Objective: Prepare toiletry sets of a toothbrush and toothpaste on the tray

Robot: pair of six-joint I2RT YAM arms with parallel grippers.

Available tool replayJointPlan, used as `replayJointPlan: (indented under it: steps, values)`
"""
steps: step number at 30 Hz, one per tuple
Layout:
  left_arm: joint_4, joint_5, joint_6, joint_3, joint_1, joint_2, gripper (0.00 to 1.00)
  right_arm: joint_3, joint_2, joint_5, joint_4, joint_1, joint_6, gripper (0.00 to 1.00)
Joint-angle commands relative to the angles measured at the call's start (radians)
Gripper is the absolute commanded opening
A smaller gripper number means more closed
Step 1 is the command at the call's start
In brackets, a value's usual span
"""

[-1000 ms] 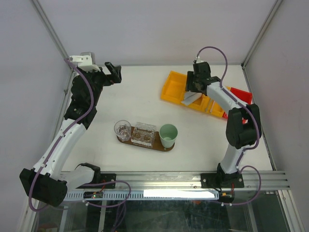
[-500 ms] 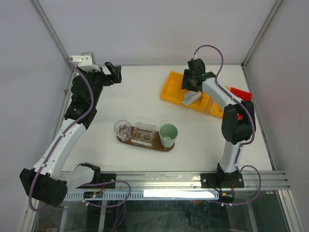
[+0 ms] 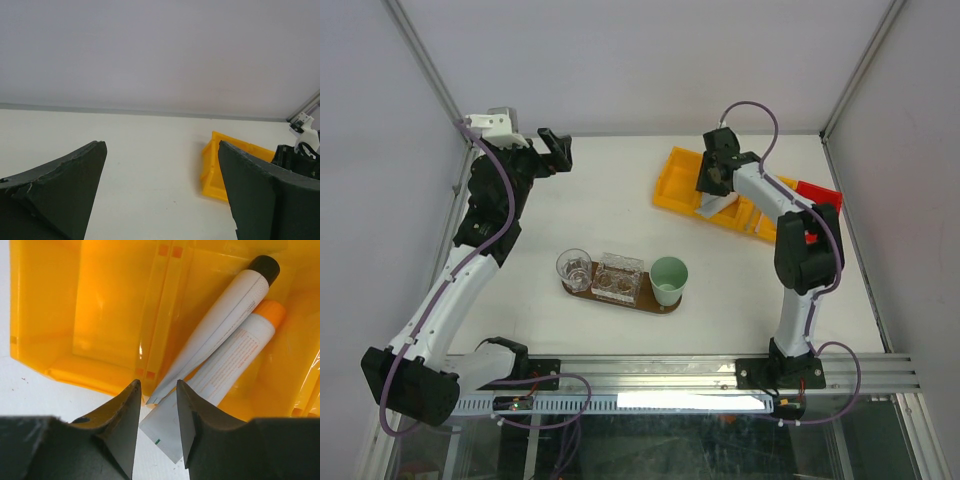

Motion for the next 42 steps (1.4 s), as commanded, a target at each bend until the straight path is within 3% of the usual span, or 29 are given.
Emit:
replayJointPlan:
  steps: [1,8,20,29,36,42]
  values:
    - [0.019,0.023,-0.006,0.048,0.014,0.002,0.99,0.006,-0.004,0.047,-0.002,-0.002,0.019,0.37]
    - [0.018,0.022,-0.009,0.049,0.014,0.004,0.99,-0.025,-0.019,0.045,0.015,-0.003,0.042,0.27]
    - [0.017,0.022,-0.010,0.049,0.013,0.005,0.99,-0.069,-0.096,0.034,0.049,-0.003,0.076,0.01]
    - [0.017,0.026,-0.014,0.051,0.014,0.009,0.99,-0.121,-0.171,-0.014,0.050,-0.006,0.068,0.00]
    - [0.011,0.029,-0.016,0.054,0.013,0.012,0.99,-0.302,-0.294,-0.162,0.173,-0.077,0.089,0.00]
    - [0.012,0.030,-0.014,0.054,0.013,0.016,0.99,-0.334,-0.275,-0.213,0.198,-0.110,0.085,0.00]
